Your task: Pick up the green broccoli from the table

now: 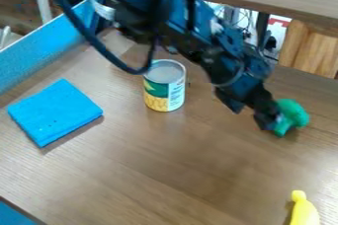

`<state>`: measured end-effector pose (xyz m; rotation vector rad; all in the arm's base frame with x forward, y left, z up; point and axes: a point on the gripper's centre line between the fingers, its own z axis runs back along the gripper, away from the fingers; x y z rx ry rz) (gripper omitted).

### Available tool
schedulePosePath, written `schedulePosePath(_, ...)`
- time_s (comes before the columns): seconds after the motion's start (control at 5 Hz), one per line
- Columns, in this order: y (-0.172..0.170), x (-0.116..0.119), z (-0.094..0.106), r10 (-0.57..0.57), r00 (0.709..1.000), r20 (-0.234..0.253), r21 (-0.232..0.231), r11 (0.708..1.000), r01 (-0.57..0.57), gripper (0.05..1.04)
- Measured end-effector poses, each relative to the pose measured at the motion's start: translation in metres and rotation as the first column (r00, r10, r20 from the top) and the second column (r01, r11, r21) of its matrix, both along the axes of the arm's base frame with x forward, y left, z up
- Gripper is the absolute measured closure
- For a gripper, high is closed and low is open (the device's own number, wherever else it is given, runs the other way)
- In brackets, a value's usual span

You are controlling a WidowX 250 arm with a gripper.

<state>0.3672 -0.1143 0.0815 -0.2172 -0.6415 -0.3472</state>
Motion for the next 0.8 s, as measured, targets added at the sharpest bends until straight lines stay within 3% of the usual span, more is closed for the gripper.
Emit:
schedulePosePath(0.2, -0.015, 0.012, -0.009, -0.055, 0.997, 0.060, 0.068, 0.996, 0.051, 0.083)
schedulePosePath(0.8, -0.021, 0.027, -0.019, -0.029, 0.992, 0.126, 0.123, 0.992, 0.013, 0.083)
